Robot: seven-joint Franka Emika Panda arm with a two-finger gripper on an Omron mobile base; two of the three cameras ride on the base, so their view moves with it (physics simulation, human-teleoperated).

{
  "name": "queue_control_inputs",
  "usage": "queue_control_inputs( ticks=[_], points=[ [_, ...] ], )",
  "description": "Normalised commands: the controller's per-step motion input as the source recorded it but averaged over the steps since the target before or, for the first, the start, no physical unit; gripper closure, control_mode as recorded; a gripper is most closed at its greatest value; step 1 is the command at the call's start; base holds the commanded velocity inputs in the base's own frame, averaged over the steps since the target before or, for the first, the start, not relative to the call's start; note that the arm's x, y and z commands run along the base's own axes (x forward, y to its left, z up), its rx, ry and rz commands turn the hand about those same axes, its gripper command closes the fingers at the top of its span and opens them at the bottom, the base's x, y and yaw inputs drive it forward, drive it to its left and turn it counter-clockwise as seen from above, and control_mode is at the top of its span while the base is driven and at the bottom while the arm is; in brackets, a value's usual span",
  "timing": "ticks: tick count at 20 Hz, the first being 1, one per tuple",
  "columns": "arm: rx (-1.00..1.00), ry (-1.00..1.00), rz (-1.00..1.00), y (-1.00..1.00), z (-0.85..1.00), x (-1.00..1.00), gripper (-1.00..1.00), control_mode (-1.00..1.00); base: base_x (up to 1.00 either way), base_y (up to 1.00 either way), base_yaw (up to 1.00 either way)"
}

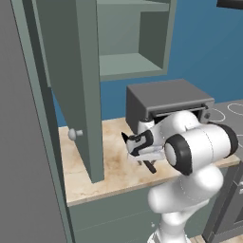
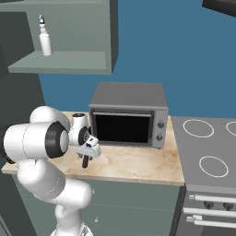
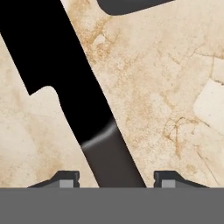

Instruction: Move the cutting board and knife to the sink. Then move spray from the cabinet to the counter.

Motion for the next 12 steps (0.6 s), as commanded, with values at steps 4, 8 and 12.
queue_control_inputs(
  ticks=[4, 8, 12],
  points=[
    [0.0, 0.1, 0.0, 0.0, -0.31, -0.11, 1.0, -1.0, 0.0, 0.0, 0.0],
    [0.0, 0.09, 0.0, 0.0, -0.34, -0.11, 1.0, -1.0, 0.0, 0.0, 0.0],
    [0.0, 0.01, 0.0, 0.0, -0.22, -0.1, 1.0, -1.0, 0.0, 0.0, 0.0]
  ],
)
